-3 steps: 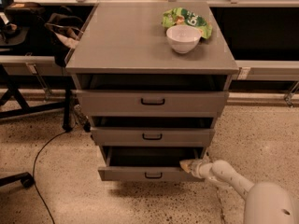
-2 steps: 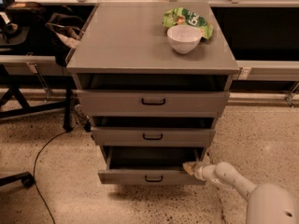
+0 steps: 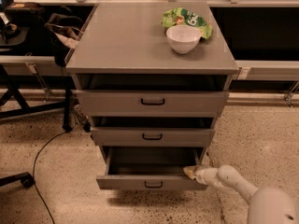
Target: Open bottom drawer
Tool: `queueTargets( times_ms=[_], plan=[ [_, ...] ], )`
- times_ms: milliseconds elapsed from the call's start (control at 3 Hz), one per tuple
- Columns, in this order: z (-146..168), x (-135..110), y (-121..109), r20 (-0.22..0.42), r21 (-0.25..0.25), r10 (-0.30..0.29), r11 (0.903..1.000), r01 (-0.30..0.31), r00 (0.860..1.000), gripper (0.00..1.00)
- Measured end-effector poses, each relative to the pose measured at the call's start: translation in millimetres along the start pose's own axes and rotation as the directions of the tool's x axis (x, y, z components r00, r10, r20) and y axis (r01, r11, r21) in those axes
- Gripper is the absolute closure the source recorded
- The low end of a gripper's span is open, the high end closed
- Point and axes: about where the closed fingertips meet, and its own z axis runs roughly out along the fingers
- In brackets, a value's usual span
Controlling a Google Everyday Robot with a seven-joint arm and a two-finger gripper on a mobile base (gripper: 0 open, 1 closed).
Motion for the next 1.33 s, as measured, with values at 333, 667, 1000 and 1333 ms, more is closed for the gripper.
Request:
queueTargets(
  times_ms=[333,667,1000,1333],
  plan=[
    [0.0,0.0,0.1,0.000,0.000,0.000,1.0000,0.000,1.000,1.00],
    [7.7,7.3,12.1,-0.026,-0.054,-0.041,0.9978,0.040,0.999,1.00],
    [10.1,13.3,20.2,-0.045,-0.085,-0.066,0.9945,0.062,0.997,1.00],
    [8.0,29.3,30.5,-0.077,-0.132,-0.099,0.9874,0.088,0.992,1.00]
  ],
)
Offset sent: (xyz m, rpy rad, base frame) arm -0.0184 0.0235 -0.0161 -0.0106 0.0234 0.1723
